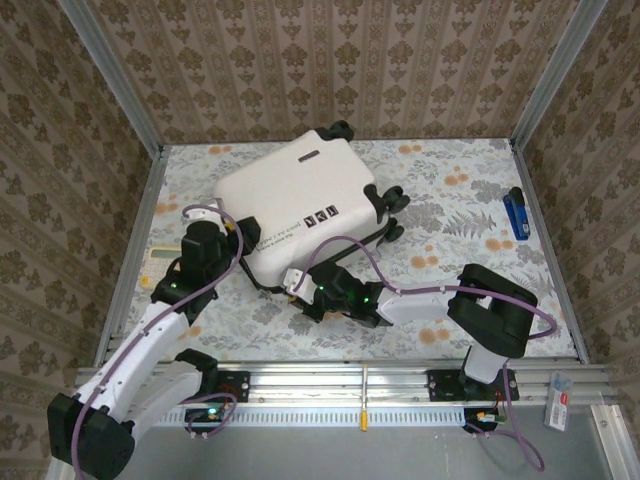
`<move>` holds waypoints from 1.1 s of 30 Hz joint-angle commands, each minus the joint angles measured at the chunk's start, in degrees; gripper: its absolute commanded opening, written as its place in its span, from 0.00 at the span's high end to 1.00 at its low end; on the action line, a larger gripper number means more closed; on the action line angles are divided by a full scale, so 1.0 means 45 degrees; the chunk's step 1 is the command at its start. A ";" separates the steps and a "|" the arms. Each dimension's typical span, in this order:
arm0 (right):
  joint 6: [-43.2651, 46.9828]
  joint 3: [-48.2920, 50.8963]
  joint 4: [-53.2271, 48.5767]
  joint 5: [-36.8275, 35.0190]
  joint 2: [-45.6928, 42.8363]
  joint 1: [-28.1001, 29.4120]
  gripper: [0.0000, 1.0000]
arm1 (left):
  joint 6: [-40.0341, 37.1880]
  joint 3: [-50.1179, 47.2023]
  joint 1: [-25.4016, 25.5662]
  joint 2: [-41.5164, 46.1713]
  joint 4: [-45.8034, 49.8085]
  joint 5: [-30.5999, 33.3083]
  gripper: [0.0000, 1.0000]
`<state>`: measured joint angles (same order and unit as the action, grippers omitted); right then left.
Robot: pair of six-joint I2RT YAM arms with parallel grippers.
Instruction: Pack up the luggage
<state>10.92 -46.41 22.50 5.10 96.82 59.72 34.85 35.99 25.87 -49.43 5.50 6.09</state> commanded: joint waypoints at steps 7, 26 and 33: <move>-0.0682 -0.1373 0.2512 0.3474 -0.0050 0.0153 1.00 | 0.1607 -0.1570 0.0951 -0.1811 0.1030 -0.3435 0.38; -0.5425 -0.4180 0.0460 0.0977 0.1180 -0.2415 1.00 | -0.0366 0.0997 0.0456 -0.4761 0.0555 -0.3704 0.35; -0.5061 -0.6054 -0.1065 0.2221 0.2268 -0.2814 1.00 | -0.1845 0.2767 -0.0305 -0.7005 -0.0523 -0.4563 0.35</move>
<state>-4.43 -65.30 10.68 11.44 106.61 49.34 29.80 49.54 23.81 -76.51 -9.26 -1.28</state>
